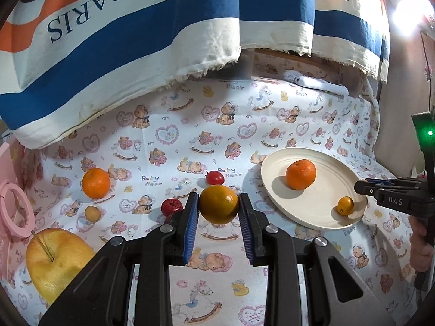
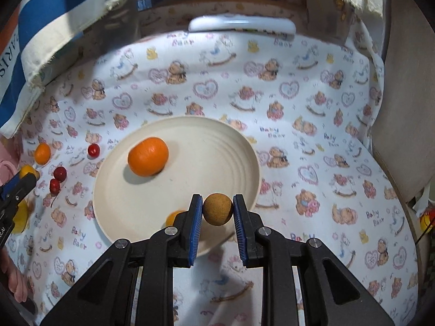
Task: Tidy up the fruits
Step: 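Carry the brown fruit onto the plate and open the right tool, then carry the small orange over the plate and open the left tool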
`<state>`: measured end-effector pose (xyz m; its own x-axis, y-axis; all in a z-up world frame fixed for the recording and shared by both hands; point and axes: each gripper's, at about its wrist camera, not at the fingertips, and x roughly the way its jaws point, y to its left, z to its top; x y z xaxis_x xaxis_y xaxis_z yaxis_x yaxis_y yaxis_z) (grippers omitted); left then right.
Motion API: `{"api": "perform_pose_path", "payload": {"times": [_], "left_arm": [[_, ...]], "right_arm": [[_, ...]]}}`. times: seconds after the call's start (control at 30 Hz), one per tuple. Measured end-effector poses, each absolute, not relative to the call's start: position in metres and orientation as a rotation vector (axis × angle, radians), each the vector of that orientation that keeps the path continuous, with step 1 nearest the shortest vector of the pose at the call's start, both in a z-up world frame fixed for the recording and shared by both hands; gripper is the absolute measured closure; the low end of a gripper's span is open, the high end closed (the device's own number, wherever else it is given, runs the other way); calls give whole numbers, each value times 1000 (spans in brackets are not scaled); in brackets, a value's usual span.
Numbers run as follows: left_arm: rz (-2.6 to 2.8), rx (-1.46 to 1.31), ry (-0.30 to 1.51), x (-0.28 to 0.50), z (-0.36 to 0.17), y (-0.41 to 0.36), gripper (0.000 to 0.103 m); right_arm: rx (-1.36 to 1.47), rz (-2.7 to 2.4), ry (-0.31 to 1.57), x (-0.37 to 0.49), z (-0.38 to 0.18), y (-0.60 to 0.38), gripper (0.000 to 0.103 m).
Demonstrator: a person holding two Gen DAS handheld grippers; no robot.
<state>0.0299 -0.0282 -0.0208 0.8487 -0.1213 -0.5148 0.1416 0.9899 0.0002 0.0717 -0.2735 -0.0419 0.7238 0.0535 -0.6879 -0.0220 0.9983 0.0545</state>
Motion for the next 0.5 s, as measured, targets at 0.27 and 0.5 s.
{"api": "perform_pose_path", "payload": {"times": [0.27, 0.5], "left_arm": [[-134, 52, 526, 27, -18, -33, 75], [-160, 61, 531, 24, -17, -40, 75]], "right_arm": [[37, 36, 788, 75, -45, -275, 79], [49, 47, 798, 74, -44, -276, 79]]}}
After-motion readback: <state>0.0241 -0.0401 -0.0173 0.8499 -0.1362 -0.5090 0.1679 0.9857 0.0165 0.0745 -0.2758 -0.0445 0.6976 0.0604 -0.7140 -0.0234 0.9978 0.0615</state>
